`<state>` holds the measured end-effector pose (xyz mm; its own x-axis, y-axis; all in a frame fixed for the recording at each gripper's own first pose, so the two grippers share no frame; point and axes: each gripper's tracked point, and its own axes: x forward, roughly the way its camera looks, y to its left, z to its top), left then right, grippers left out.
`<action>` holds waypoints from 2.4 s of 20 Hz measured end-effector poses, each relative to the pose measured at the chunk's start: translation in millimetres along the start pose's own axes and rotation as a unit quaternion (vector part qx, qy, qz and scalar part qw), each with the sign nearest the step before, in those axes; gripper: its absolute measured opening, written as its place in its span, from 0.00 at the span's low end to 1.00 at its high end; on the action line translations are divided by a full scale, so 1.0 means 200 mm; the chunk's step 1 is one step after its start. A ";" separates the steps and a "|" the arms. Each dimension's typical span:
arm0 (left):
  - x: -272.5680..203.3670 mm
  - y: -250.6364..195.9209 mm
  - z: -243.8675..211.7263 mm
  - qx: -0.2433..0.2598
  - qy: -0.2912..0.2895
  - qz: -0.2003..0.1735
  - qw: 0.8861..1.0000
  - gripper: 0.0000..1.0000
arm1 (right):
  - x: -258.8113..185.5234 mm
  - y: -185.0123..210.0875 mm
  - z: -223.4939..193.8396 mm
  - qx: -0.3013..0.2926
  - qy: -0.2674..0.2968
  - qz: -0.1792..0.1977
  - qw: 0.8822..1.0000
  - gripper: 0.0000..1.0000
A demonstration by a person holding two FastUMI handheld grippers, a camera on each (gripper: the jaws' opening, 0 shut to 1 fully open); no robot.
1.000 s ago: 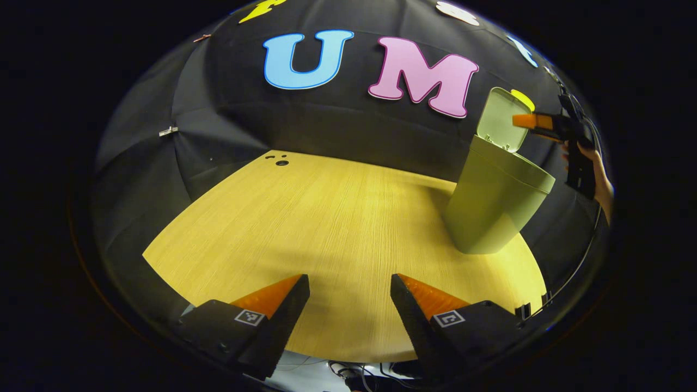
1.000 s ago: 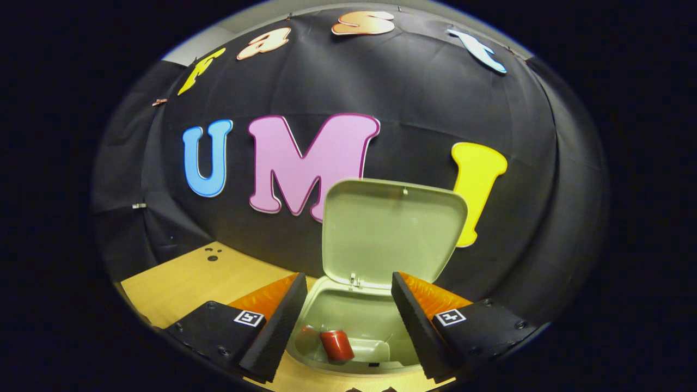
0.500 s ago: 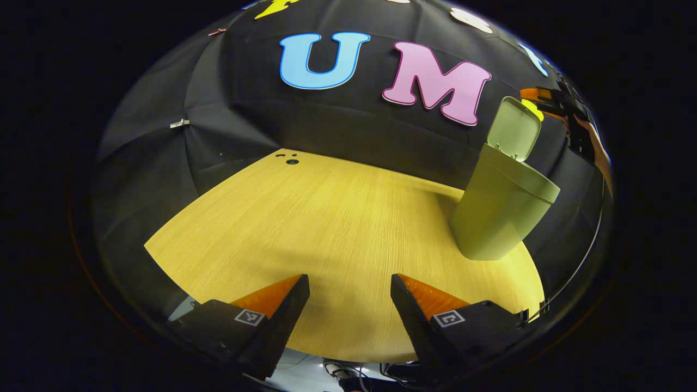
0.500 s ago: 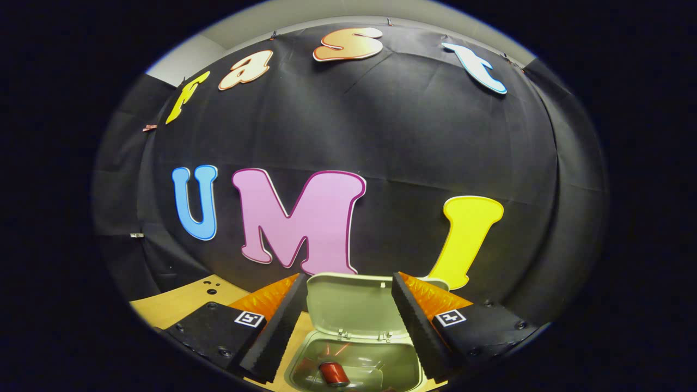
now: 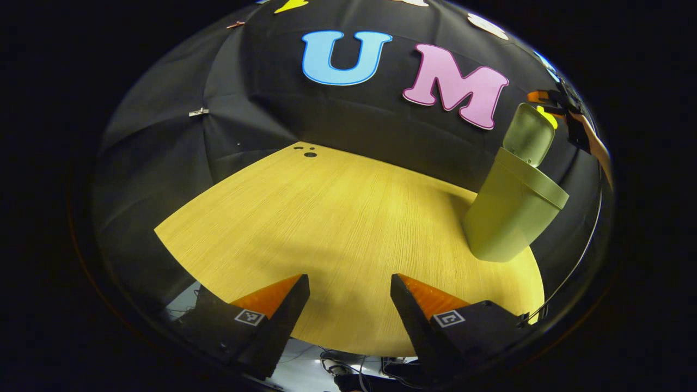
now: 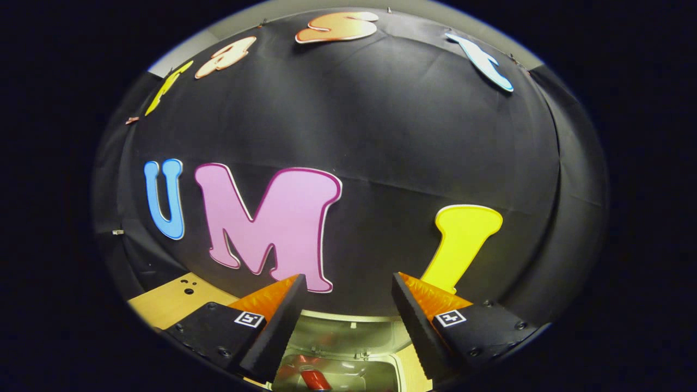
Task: Press the lid of the desktop garbage bin to open it, pick up the crumpled paper on the desktop and throw it into the bin, then pick up the pop can on the desktop and drop it into the bin, and finally close the garbage bin lid.
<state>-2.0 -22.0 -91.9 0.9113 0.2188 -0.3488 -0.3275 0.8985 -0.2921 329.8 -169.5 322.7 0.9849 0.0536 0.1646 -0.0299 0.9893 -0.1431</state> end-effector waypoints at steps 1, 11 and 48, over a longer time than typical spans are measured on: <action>0.00 0.01 -0.01 -0.004 -0.001 0.003 1.000 0.96 | 0.03 -0.01 -0.03 0.002 0.010 -0.005 1.000 0.97; -0.01 0.06 -0.07 -0.023 0.010 0.007 1.000 0.96 | -0.08 -0.02 -0.11 0.015 0.030 0.000 0.999 0.98; -0.06 -0.12 -0.16 0.083 0.007 -0.087 0.993 0.96 | -0.75 0.04 -1.02 0.069 0.131 -0.036 0.988 0.98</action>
<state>-13.3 -57.4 -108.7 0.9468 0.0512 -0.3178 -0.1192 0.9728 -0.1984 217.0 -197.6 98.8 0.9951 -0.0363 -0.0916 0.0362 0.9993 -0.0034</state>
